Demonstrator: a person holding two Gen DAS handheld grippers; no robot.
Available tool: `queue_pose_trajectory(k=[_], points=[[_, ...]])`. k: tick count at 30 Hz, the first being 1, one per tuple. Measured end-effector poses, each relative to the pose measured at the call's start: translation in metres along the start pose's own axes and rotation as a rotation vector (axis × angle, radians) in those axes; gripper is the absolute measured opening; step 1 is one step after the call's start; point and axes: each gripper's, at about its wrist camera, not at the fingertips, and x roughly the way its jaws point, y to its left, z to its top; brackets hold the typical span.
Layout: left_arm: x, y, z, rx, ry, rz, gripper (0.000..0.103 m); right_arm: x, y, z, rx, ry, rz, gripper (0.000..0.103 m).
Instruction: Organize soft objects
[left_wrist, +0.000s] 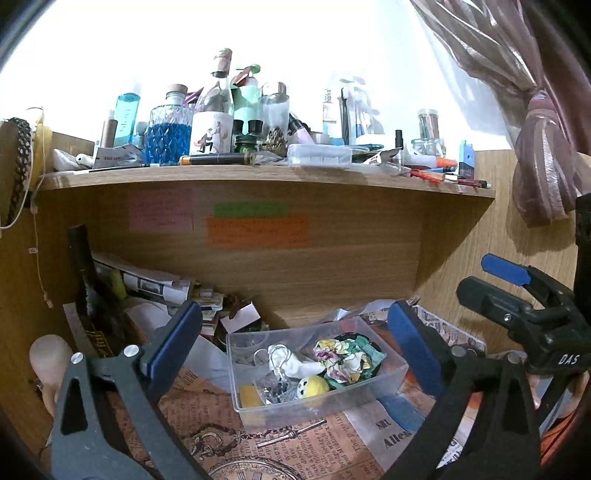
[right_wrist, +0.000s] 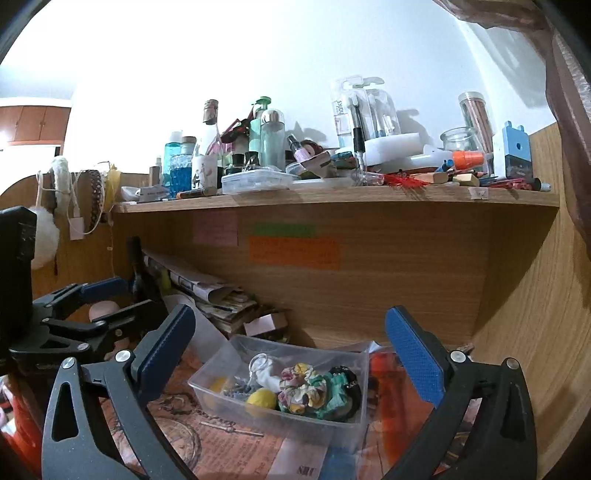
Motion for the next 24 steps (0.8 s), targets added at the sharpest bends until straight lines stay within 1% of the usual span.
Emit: queue_pose_trajectory(k=[13, 24], points=[[-0.0046, -0.0081, -0.0024, 0.008, -0.004, 0.004, 0.103, -0.0066, 0.0003, -0.0059, 0.012, 0.006, -0.005, 0.103], [-0.0045, -0.0056, -0.0029, 0.007, -0.004, 0.0, 0.103, -0.0064, 0.0018, -0.006, 0.015, 0.008, -0.009, 0.103]])
